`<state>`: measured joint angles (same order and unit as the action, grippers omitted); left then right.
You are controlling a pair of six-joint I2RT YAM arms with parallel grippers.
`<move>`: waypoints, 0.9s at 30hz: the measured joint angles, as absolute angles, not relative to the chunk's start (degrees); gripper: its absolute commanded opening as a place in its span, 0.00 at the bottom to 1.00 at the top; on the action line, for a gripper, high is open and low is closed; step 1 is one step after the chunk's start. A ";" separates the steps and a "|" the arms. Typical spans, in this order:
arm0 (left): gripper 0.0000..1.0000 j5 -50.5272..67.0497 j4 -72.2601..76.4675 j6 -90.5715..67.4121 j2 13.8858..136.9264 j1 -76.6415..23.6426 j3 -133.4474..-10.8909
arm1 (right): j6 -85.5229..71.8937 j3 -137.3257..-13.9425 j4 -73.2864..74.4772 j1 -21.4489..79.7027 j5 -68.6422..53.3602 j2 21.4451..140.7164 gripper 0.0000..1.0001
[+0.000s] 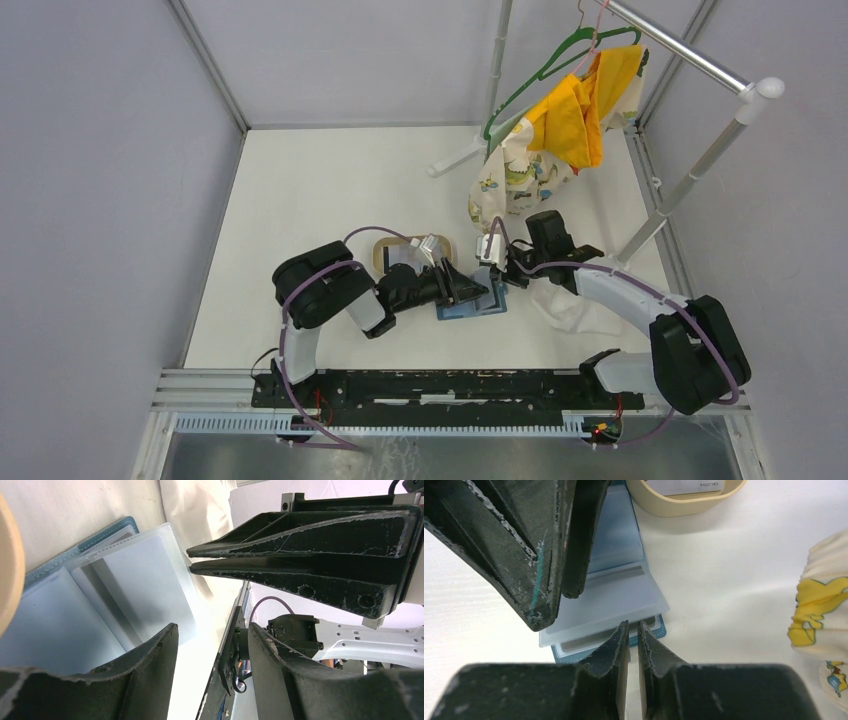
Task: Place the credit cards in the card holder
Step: Turn over the card slot in the card holder.
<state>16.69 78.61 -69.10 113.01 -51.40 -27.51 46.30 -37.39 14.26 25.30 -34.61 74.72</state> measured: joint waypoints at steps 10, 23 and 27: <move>0.61 14.31 68.73 -65.43 105.12 -52.18 -27.46 | 46.52 -37.39 15.14 22.74 -34.83 70.15 0.20; 0.63 -3.57 34.24 -46.63 75.07 -55.31 -27.53 | 50.09 -37.39 18.26 22.59 -42.28 68.53 0.27; 0.76 -12.60 20.78 -41.74 68.86 -55.48 -30.09 | 50.48 -37.39 18.65 22.59 -43.22 68.53 0.28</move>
